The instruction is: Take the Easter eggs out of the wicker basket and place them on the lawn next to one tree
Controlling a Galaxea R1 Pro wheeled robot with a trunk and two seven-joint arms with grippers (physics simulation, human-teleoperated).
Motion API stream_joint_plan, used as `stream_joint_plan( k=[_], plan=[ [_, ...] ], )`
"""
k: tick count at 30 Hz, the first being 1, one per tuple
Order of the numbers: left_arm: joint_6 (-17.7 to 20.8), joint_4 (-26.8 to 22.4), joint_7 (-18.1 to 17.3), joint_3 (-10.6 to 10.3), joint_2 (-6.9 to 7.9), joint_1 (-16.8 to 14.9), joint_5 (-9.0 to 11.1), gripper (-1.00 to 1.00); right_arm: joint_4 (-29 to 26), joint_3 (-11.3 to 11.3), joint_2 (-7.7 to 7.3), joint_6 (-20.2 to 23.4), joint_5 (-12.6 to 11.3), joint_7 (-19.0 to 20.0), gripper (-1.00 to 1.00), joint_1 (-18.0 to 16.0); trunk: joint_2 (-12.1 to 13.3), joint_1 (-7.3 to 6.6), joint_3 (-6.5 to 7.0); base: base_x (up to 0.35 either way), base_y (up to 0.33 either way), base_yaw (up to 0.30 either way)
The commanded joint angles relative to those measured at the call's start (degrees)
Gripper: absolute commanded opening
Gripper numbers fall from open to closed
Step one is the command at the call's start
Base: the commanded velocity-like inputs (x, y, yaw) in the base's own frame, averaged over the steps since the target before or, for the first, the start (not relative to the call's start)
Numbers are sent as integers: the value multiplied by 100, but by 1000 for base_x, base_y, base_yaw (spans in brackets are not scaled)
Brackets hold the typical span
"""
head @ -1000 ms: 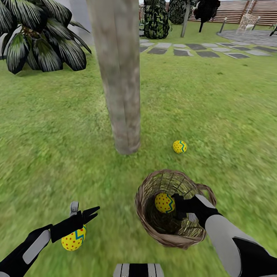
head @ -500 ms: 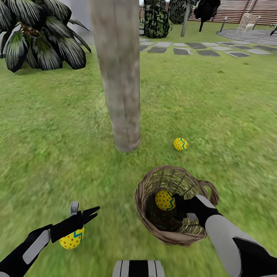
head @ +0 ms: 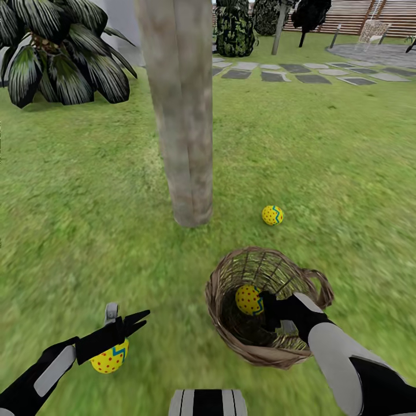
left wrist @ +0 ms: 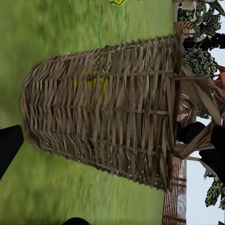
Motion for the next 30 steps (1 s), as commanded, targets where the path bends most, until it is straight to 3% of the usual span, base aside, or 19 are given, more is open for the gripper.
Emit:
stream_joint_plan(
  k=[1,22,30],
  plan=[
    [0,-2,0,0,0,2,0,100,-2,0,0,0,0,2,100,0,0,0,0,8,227,0],
    [0,55,0,0,0,1,0,100,9,0,-96,0,0,3,100,-2,0,0,-16,23,33,-19],
    [0,55,0,-7,0,2,0,100,9,0,-98,0,0,4,100,-2,0,0,-16,58,44,-156]
  ],
)
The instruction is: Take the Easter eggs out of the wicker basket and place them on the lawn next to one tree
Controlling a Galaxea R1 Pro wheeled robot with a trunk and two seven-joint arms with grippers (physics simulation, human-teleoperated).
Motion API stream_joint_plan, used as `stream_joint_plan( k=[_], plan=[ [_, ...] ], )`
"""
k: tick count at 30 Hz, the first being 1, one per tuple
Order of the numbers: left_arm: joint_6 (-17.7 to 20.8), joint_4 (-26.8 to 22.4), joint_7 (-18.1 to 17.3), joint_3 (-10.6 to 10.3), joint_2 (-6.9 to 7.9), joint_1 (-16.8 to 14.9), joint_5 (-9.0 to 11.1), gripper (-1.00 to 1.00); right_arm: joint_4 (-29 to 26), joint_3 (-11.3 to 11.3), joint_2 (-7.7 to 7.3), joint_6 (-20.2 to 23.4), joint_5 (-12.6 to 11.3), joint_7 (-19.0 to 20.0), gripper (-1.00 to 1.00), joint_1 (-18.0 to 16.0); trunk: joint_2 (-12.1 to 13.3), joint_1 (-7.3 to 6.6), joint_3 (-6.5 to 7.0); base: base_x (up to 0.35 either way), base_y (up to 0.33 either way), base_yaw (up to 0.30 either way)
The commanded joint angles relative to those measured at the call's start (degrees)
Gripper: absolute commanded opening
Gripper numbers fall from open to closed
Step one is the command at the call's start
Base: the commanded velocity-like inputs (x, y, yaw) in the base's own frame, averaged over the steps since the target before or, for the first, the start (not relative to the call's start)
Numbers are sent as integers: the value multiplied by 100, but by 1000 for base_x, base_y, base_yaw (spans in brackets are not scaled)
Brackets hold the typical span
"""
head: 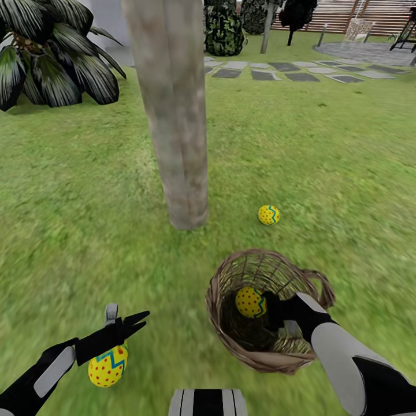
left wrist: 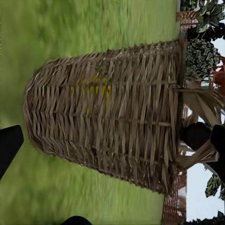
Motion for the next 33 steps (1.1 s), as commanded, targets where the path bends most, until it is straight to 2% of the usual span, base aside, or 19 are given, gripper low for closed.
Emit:
stream_joint_plan(
  k=[1,22,33],
  plan=[
    [0,0,0,-1,0,-2,0,100,0,0,-3,0,-1,0,100,0,0,0,0,103,76,-14],
    [0,0,0,-1,0,-3,0,100,-6,0,-40,3,-7,0,100,1,0,0,0,29,22,-15],
    [0,2,8,-2,-6,-1,0,100,-24,4,-196,-7,-9,0,100,-8,0,0,0,0,0,0]
  ],
)
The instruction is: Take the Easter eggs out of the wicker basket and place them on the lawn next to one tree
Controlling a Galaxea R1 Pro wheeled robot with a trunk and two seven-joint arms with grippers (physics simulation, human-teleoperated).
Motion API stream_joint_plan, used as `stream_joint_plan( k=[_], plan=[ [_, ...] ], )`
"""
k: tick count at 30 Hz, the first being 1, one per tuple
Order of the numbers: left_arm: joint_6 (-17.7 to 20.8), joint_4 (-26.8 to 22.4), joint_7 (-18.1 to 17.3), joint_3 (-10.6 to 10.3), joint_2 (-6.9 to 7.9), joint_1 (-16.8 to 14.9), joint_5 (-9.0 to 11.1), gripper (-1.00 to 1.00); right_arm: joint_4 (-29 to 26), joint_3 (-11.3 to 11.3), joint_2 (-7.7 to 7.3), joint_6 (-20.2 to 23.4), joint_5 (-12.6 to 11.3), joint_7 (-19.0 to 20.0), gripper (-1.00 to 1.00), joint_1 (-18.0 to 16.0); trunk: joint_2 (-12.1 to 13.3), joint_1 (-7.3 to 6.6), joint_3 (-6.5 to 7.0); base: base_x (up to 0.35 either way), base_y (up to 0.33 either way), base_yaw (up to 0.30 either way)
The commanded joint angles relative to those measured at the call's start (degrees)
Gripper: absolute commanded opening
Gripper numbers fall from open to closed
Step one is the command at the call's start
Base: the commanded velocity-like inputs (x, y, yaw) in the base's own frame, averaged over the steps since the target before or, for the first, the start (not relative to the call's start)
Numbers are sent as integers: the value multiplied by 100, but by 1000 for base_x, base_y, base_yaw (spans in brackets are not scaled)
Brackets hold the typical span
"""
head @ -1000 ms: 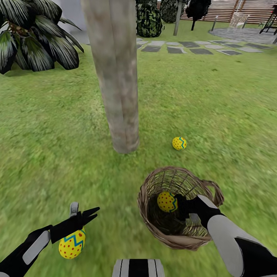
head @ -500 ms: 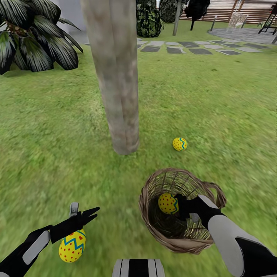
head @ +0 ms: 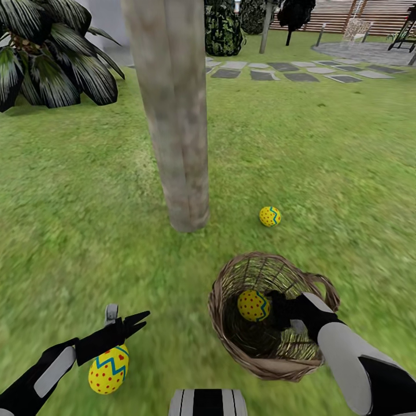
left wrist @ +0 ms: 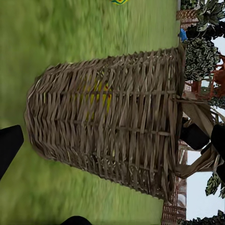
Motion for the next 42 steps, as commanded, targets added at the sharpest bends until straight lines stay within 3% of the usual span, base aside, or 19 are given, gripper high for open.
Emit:
stream_joint_plan(
  k=[1,16,20,28,42],
  plan=[
    [0,-1,0,0,-2,-1,0,100,-1,3,-23,-20,-2,0,100,-3,0,0,0,0,0,0],
    [0,3,6,0,-16,-1,8,100,16,-2,-40,-151,-10,0,100,-11,0,0,0,0,0,0],
    [0,0,9,0,-18,-3,9,100,16,-2,-40,-151,-12,0,100,-11,-160,88,-72,0,0,0],
    [0,-2,0,0,-20,-3,12,100,16,-4,-40,-151,-144,0,100,-11,-160,88,-72,0,0,0],
    [0,-2,0,0,-20,-1,18,100,-28,14,-40,-151,-160,32,100,-11,-160,88,-72,0,0,0]
  ],
)
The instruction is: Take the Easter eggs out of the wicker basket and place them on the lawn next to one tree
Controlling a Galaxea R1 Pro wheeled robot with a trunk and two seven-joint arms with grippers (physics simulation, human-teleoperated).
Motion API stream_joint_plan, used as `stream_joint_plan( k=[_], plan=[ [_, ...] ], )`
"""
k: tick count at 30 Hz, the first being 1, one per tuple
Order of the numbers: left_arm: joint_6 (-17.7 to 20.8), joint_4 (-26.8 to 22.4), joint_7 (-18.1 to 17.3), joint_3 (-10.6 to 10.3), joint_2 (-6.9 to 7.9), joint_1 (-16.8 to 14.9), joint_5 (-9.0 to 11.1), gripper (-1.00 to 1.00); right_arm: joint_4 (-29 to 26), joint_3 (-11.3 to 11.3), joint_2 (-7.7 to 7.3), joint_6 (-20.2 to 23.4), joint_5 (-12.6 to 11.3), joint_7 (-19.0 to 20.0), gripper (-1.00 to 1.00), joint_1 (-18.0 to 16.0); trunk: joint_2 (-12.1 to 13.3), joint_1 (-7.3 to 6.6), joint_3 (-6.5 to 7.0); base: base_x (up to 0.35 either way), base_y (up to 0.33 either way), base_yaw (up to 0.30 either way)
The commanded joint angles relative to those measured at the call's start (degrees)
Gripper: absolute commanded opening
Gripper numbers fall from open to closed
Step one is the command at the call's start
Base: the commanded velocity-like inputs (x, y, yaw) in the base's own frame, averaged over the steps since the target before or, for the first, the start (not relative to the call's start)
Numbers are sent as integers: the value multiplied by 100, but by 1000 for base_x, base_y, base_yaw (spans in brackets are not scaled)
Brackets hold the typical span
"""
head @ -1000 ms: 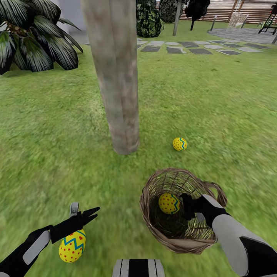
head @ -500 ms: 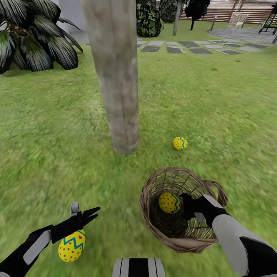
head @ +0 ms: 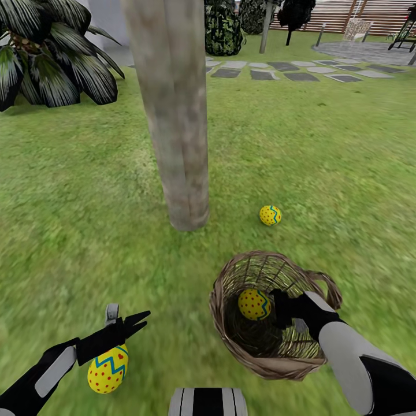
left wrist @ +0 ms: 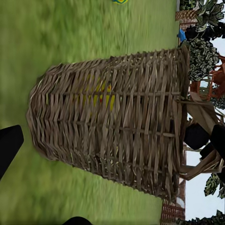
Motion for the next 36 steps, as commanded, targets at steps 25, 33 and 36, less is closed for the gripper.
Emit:
stream_joint_plan(
  k=[25,33,36],
  plan=[
    [0,0,0,0,-26,-1,0,100,-211,0,-9,-9,18,12,100,0,-251,150,-263,0,0,0],
    [0,0,1,-2,-35,1,0,100,-252,9,-5,-9,21,12,100,0,-256,161,-351,0,0,0],
    [0,0,0,0,-32,1,0,100,-302,9,6,-9,18,12,100,0,-256,161,-351,0,0,0]
  ],
)
